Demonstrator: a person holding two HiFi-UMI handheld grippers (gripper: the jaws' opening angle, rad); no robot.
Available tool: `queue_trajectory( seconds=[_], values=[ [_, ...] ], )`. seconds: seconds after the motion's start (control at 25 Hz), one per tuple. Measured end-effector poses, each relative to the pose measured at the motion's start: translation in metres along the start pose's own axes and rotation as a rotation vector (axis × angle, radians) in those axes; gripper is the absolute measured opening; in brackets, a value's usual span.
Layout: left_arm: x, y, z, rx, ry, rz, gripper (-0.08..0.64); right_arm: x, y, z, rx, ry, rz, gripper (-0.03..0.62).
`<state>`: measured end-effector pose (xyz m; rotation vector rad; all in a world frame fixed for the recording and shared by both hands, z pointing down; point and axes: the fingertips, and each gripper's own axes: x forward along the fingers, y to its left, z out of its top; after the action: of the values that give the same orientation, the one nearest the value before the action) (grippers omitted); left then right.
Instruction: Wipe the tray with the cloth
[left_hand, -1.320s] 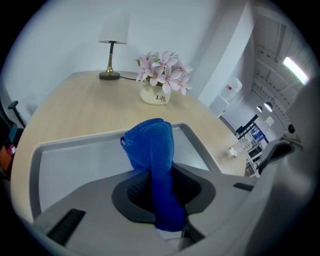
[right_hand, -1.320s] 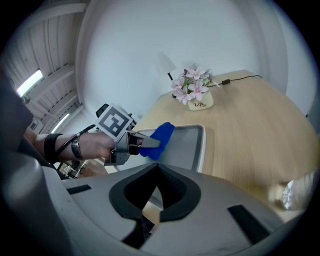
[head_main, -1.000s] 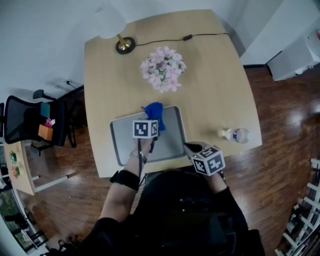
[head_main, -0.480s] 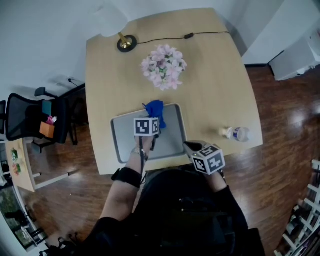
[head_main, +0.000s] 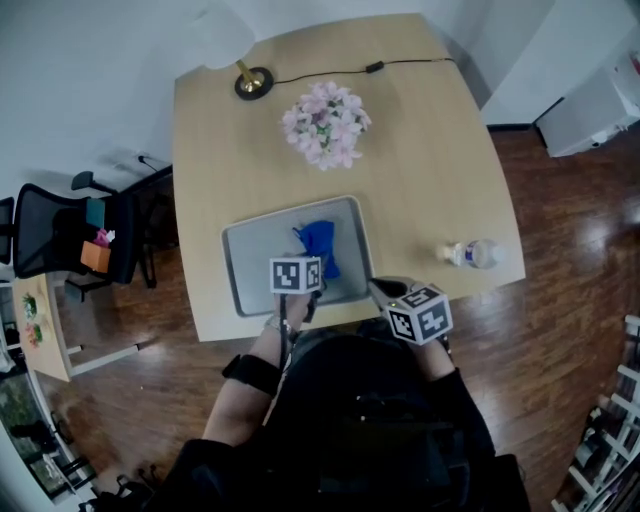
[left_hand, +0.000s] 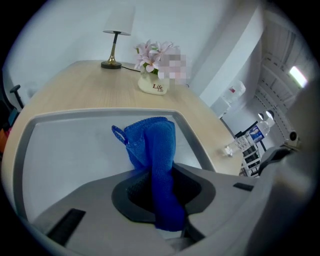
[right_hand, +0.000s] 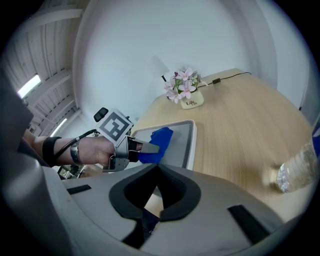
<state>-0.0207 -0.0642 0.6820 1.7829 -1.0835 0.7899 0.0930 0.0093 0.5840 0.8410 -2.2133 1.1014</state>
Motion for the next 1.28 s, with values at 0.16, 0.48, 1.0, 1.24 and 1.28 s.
queue_trajectory(
  seconds=[0.16, 0.48, 1.0, 1.24, 1.28],
  values=[
    [-0.009, -0.017, -0.034, -0.003, 0.019, -0.025, 0.093, 0.0, 0.008, -0.007, -0.015, 0.009, 0.011, -0.002],
    [-0.016, -0.037, -0.072, 0.0, 0.041, -0.062, 0.093, -0.003, 0.011, -0.013, -0.04, 0.014, 0.016, -0.002],
    [-0.017, -0.039, -0.074, 0.025, 0.051, -0.06, 0.092, -0.009, 0.007, -0.008, -0.046, -0.001, 0.015, -0.002],
    [-0.02, -0.05, -0.037, 0.039, -0.01, -0.071, 0.092, -0.009, -0.004, 0.0, -0.04, -0.004, 0.007, -0.002],
    [-0.018, -0.051, -0.027, 0.049, -0.02, -0.069, 0.092, -0.008, -0.006, 0.001, -0.039, -0.001, 0.008, -0.002]
  ],
)
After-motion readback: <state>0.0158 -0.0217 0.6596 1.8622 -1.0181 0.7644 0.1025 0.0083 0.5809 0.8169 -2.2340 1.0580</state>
